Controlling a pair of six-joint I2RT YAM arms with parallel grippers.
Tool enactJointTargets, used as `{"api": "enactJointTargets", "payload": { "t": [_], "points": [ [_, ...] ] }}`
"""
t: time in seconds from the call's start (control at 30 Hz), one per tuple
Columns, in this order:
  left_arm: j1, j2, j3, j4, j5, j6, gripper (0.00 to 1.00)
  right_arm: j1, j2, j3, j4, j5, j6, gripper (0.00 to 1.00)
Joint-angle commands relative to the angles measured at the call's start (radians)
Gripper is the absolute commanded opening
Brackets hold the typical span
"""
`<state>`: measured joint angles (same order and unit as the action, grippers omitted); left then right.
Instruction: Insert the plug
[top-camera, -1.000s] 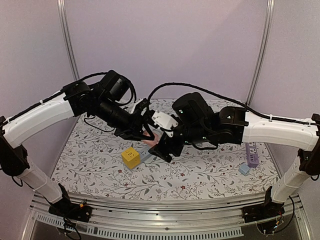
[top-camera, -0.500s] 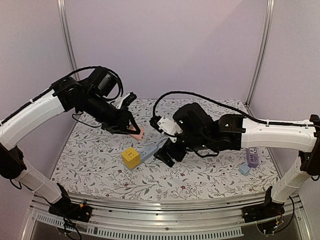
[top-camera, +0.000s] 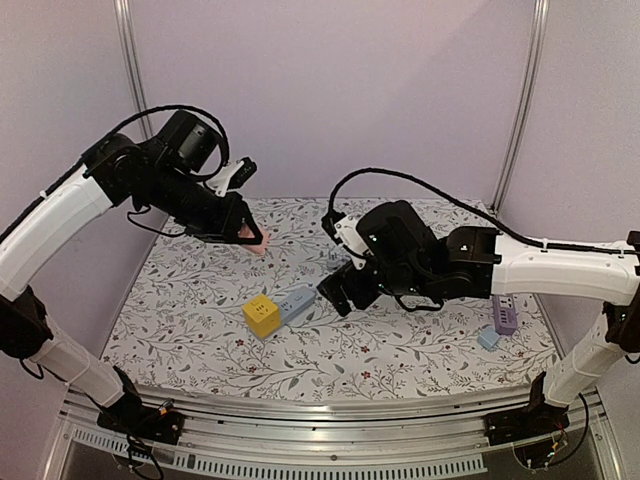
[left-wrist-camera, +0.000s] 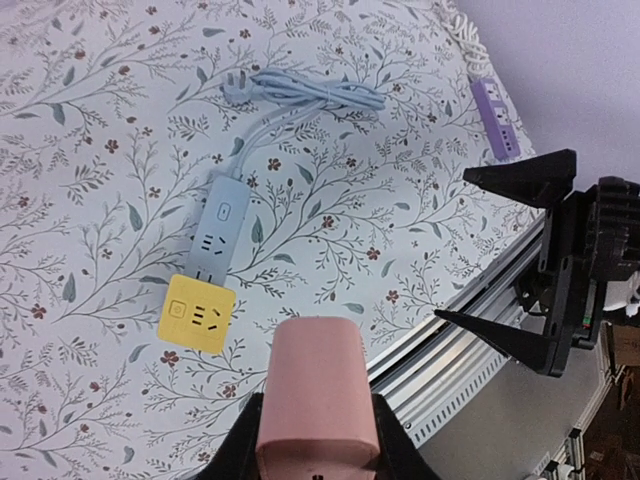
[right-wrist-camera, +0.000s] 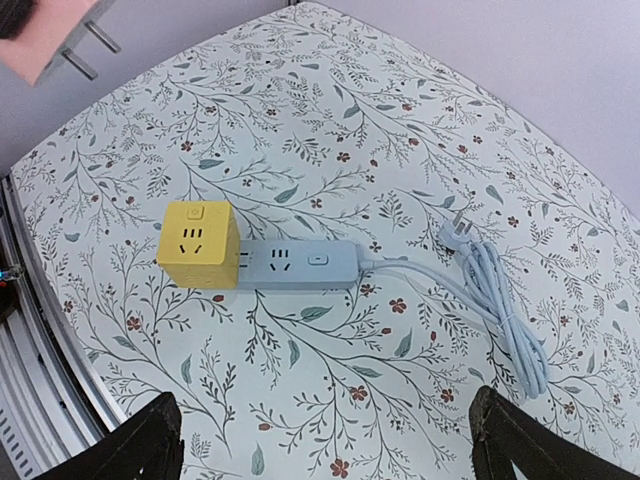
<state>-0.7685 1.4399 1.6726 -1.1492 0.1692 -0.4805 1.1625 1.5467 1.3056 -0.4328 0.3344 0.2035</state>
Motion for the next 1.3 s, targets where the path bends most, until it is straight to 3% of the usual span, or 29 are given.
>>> {"api": "enactJointTargets", "payload": {
  "t": [0.0, 0.33, 0.73, 0.9, 1.27],
  "points": [
    [0.014, -0.020, 0.040, -0.021, -0.087, 0.037, 0.00, -0.039, -0.027, 0.015, 0.006, 0.015, 0.068, 0.99],
    [0.014, -0.081, 0.045, 0.046, -0.078, 0.112, 0.00, -0.132, -0.028, 0.110, 0.017, -0.155, 0.130, 0.99],
    [0.034, 0.100, 0.232, -0.073, 0.027, 0.227, 0.00, -0.206, -0.050, 0.174, -0.084, -0.233, 0.269, 0.99],
    [0.035, 0.271, 0.390, -0.159, -0.052, 0.286, 0.00, -0.235, -0.096, 0.132, -0.121, -0.251, 0.298, 0.99],
    [-0.005, 0.490, 0.420, -0.186, -0.256, 0.381, 0.00, -0.235, -0.224, 0.016, -0.249, -0.171, 0.267, 0.99]
  ]
}}
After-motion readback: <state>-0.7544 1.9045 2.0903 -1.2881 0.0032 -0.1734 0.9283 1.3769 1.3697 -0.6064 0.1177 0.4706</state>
